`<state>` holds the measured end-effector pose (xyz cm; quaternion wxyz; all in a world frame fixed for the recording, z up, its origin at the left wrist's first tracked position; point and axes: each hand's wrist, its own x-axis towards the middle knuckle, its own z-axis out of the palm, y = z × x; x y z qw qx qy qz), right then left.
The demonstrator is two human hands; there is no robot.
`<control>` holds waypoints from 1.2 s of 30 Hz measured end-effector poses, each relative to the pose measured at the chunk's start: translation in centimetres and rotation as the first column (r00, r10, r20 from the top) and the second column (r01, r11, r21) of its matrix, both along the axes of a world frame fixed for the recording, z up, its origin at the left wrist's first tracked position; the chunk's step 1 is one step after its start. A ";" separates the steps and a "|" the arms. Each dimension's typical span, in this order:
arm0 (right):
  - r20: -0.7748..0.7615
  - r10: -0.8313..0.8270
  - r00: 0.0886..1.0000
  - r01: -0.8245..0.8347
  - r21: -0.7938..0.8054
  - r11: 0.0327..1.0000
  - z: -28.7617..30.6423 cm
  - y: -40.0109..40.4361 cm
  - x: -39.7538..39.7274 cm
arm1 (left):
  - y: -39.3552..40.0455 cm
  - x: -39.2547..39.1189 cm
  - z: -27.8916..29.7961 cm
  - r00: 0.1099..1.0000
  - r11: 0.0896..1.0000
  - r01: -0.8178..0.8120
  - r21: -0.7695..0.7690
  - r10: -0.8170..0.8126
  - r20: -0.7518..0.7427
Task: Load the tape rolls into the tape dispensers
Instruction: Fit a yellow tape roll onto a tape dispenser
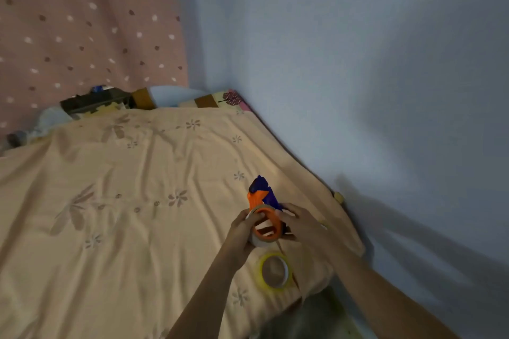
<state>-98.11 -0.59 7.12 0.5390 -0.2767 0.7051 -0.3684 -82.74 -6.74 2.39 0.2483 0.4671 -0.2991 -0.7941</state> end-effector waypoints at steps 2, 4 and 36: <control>0.040 0.053 0.998 -0.053 0.004 0.999 -0.3 -0.9 -0.6 | -0.2 -0.2 0.5 0.999 0.999 -0.035 -0.013 0.035 0.018; 0.072 0.100 0.992 -0.100 -0.008 0.995 -0.9 -1.5 -1.2 | -0.2 -0.3 0.6 0.997 0.997 -0.073 -0.004 0.073 0.009; -0.733 0.290 0.616 -0.662 -0.281 0.694 3.6 -5.4 -1.9 | 0.0 -0.9 1.3 0.923 0.970 -0.225 0.090 0.242 -0.300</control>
